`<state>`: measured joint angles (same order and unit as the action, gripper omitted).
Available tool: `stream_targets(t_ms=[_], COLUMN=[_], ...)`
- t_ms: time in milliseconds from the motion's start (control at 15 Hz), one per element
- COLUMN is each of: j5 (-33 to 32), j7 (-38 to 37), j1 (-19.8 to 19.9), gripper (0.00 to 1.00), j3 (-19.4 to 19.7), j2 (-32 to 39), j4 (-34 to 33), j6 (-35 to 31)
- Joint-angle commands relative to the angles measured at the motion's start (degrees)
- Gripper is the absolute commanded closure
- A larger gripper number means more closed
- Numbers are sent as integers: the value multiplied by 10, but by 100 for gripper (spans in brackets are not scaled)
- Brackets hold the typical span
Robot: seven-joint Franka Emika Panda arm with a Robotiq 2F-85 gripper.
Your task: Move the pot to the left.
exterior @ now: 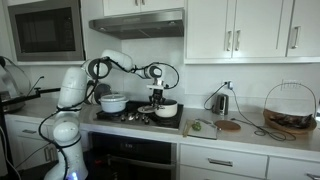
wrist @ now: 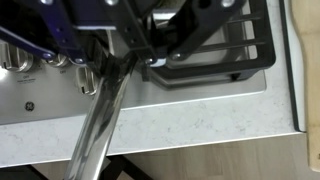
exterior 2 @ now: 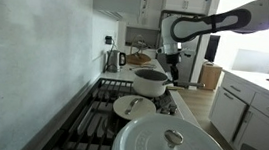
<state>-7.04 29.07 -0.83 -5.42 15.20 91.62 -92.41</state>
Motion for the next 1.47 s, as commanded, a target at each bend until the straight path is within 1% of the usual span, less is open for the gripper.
stream_targets(t_ms=[0,467,667,1000,1067,1133,1200,1333,1400], j5=[3,-3,-5,-9,-8,-9,-7,-4,-3], j7=[18,13,11,7,7,6,6,6,5], j1=[-9,-14,-16,-17,-17,-17,-16,-16,-16], gripper=[87,87,87,87,37,36,30,16,7], j3=[-6,-4,-5,-4,-4,-4,-4,-4,-4], j2=[-13,-10,-8,-6,-3,-2,0,2,3], j4=[-7,-15,-23,-29,-33,-34,-37,-41,-43], j6=[50,75,96,109,114,117,122,130,132])
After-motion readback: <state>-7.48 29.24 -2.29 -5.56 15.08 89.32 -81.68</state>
